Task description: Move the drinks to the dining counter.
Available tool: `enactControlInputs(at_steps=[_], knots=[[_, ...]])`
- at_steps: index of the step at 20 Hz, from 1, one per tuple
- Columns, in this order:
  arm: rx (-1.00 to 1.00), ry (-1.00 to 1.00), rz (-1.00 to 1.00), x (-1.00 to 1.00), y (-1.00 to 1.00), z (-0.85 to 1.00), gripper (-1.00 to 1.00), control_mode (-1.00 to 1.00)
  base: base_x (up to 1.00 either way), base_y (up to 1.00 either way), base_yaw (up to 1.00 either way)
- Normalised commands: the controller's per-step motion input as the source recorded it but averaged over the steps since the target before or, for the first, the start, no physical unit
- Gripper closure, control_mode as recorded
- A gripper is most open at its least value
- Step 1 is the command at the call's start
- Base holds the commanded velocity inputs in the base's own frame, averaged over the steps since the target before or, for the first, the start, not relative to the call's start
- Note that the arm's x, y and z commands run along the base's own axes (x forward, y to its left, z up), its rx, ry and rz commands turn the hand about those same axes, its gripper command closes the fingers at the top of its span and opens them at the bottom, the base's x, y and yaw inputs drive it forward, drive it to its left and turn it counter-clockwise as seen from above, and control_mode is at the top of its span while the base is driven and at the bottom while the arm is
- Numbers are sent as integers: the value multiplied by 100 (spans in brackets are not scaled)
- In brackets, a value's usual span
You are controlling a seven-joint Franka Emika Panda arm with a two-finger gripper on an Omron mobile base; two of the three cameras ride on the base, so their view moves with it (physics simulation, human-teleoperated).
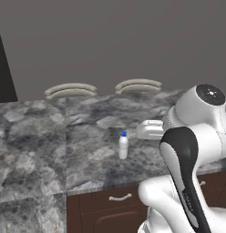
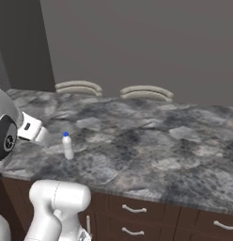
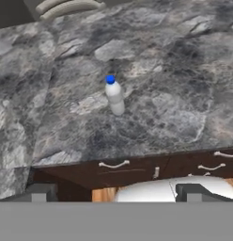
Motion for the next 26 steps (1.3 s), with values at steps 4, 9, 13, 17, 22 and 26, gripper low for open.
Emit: enactControlInputs(at_steps=[4,9,13,17,22,26], knots=[[0,0,0,0,0,0,-100,100,-85,44,49],[0,0,0,0,0,0,-100,100,-8,27,98],[0,0,0,0,0,0,-100,100,0,0,100],[0,0,0,0,0,0,-100,100,0,0,100],[0,0,0,0,0,0,-100,100,0,0,100],[0,0,0,0,0,0,-100,100,0,9,100]])
